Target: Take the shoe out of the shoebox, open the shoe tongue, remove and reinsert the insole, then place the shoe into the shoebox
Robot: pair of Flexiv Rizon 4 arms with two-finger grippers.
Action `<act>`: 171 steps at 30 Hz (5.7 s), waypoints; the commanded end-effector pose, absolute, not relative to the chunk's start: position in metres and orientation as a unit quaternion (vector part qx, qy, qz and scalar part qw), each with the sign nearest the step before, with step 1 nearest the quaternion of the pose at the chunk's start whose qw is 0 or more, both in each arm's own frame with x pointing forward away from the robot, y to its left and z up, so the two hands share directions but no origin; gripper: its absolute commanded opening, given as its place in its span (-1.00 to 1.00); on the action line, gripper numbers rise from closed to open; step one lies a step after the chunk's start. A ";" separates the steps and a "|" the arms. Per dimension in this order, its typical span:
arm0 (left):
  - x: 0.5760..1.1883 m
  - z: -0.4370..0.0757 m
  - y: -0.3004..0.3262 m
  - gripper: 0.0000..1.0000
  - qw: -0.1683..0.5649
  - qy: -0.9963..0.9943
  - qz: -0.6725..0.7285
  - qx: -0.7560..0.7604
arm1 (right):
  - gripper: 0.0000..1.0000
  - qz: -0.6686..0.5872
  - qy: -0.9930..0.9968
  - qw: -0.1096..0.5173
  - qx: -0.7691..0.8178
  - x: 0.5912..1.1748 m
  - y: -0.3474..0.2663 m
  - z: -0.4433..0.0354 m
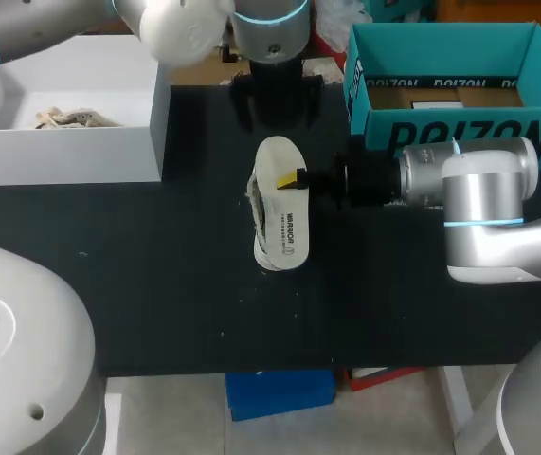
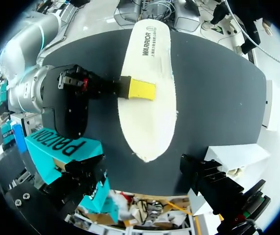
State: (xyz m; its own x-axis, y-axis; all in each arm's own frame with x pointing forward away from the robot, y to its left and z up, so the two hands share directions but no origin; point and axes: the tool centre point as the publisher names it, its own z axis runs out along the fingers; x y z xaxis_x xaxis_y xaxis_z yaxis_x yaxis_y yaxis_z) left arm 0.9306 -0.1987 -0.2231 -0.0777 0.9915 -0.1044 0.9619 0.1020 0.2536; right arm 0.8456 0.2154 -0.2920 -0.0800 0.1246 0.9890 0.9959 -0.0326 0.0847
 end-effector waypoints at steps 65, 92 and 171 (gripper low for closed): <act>0.775 -0.238 -0.151 1.00 0.441 0.545 -0.386 0.600 | -1.00 -0.498 -0.540 0.437 -0.519 0.845 0.217 -0.292; 0.783 -0.241 -0.151 1.00 0.456 0.496 -0.468 0.572 | -1.00 -0.498 -0.540 0.437 -0.519 0.845 0.217 -0.292; 0.827 -0.289 -0.199 -1.00 0.581 0.553 -0.391 0.452 | -1.00 -0.498 -0.540 0.437 -0.519 0.845 0.217 -0.292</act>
